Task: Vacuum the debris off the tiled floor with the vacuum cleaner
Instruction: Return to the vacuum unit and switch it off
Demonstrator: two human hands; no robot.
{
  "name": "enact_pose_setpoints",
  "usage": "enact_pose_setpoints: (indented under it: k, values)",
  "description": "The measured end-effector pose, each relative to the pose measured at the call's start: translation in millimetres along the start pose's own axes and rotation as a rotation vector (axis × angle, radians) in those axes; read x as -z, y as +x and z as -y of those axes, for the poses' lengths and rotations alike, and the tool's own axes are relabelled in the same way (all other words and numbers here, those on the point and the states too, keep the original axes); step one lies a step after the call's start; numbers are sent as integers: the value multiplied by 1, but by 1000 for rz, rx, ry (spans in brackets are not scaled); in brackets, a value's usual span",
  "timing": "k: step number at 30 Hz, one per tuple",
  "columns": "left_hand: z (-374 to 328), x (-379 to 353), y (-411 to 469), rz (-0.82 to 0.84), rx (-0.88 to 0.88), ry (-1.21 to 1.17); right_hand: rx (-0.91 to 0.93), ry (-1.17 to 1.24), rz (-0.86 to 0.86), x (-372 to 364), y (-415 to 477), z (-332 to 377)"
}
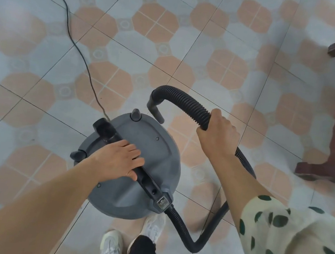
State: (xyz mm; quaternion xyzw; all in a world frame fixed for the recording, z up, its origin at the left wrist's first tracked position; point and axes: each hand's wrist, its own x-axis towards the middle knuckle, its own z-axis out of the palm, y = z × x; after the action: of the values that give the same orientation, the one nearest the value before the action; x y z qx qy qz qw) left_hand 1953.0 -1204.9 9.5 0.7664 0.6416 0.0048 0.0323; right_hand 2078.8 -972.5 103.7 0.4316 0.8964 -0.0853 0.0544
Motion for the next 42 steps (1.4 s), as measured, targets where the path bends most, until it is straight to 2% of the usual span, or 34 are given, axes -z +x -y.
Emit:
enact_pose_setpoints:
  k: [4,13,18,21,23,30,36,42]
  values:
    - [3,0,26,19,85,-37,-13,-16,11,4,28,-14]
    - [40,4,127,11,210,2,141,-107,84,20,99,-29]
    - [76,11,197,27,272,12,222,-178,50,37,168,-27]
    - [97,11,231,76,336,-43,219,-204,36,44,207,-32]
    - [116,11,253,44,368,-40,209,-220,37,50,237,-34]
    - [204,8,330,-71,457,26,201,-250,45,83,362,-25]
    - [280,18,383,-46,538,-30,252,-275,79,94,459,-14]
    - [393,26,442,-45,640,-24,360,-268,122,103,602,30]
